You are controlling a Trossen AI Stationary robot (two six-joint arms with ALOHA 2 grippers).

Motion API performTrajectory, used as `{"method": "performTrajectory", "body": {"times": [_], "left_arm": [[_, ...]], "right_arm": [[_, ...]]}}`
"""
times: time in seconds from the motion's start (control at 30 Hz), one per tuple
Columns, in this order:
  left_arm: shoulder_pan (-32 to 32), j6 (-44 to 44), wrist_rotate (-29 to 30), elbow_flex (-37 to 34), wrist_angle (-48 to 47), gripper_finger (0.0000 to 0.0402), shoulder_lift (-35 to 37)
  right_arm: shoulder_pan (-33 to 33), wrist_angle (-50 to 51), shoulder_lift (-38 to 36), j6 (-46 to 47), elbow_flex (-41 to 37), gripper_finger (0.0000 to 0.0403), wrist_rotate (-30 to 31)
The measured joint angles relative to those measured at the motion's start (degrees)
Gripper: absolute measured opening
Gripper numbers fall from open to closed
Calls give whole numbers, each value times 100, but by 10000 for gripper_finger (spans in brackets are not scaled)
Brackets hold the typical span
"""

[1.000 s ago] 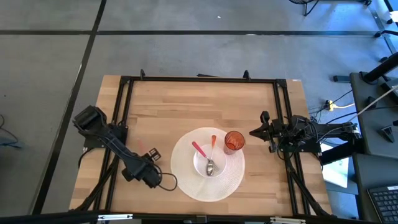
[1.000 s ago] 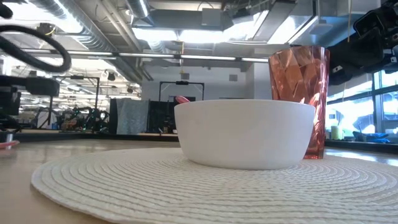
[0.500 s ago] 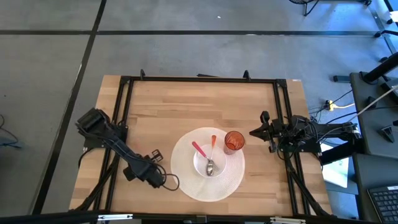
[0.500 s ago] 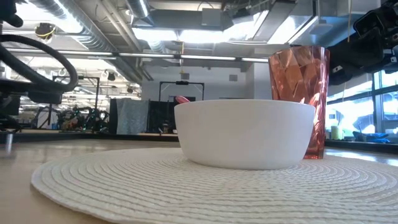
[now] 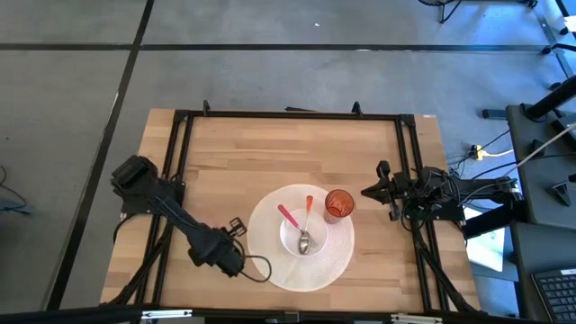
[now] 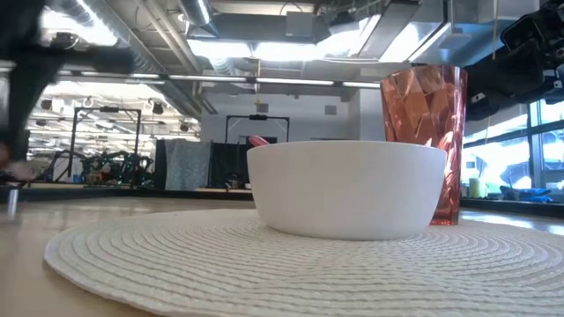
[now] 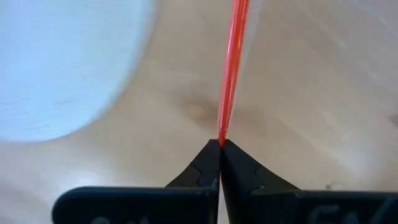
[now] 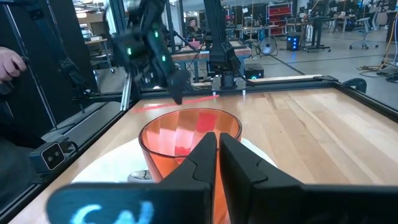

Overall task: Pick & Place Utensil
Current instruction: Put the orange straw into the orange cup

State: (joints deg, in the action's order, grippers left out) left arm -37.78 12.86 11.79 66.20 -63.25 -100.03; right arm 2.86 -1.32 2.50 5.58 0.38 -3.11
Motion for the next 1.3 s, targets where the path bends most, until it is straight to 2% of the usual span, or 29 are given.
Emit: {"method": "performTrajectory", "body": {"times": [0.1,0.2,0.27,0.43,0.6,0.73,0.9,1.13,1.3], "left_arm": [[139,54,195,80,26,2,428],[356,418,225,120,633,2,1087],[542,685,231,122,1285,2,1564],[1102,1165,227,129,3617,2,2570],[1704,1188,-50,137,5475,2,2831],[2168,967,-605,140,6579,2,2614],[2762,749,-1505,161,7631,2,1885],[3298,484,-2296,955,7939,2,462],[3438,571,-2394,1540,7949,2,-233]], "right_arm": [[2,0,0,4,-2,21,0],[1,0,0,10,0,21,0],[-1,0,0,10,-2,21,1],[2,0,0,2,-2,21,2],[2,0,0,-10,-2,21,2],[2,0,0,-26,-2,21,2],[-1,0,0,-26,-1,21,3],[0,0,0,-28,-2,21,4],[2,0,-2,-114,-2,21,4]]}}
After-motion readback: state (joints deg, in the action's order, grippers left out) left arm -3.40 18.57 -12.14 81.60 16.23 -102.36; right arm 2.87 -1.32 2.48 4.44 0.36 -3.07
